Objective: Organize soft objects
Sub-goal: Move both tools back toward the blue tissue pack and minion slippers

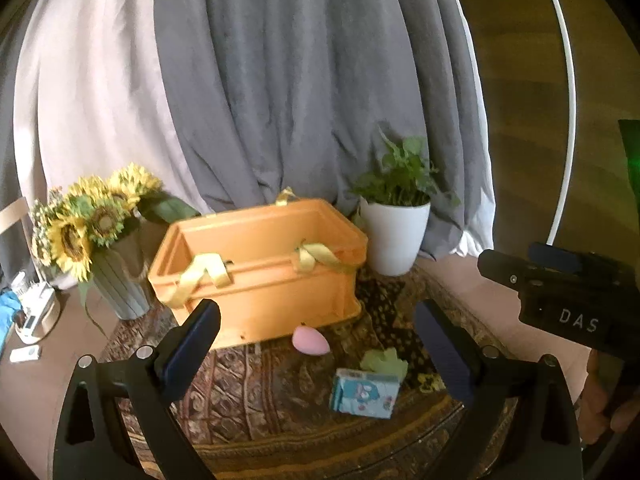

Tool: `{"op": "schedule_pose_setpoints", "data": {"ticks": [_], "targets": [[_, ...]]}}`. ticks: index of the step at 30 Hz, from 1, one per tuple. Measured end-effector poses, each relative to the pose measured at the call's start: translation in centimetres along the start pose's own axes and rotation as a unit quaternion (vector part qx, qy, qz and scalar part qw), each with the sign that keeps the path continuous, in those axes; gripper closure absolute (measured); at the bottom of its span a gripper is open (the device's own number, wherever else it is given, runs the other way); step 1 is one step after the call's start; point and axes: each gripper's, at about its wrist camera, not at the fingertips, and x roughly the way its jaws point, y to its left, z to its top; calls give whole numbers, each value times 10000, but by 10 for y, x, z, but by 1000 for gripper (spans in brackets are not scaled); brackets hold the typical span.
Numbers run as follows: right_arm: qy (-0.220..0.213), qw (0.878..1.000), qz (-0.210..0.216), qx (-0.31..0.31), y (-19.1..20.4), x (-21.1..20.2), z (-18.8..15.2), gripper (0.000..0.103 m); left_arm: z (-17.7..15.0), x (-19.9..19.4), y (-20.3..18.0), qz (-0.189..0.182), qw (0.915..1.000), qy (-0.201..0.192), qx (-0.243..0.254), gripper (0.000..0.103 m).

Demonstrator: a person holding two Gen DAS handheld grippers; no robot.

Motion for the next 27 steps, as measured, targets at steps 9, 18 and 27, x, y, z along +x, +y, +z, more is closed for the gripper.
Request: {"op": "schedule_pose_setpoints", "data": {"ticks": [9,18,27], "targets": [[517,9985,15,170,-15,18,-30,30,-26,18,-14,-122,9993,304,175,4],[969,9947,-16,357,-25,43,-57,30,-56,45,-24,-286,9964,710,377,4],[1424,9878,-11,635,-34,73,-85,30,-85,78,-30,-470,9920,1043,526,4]]}}
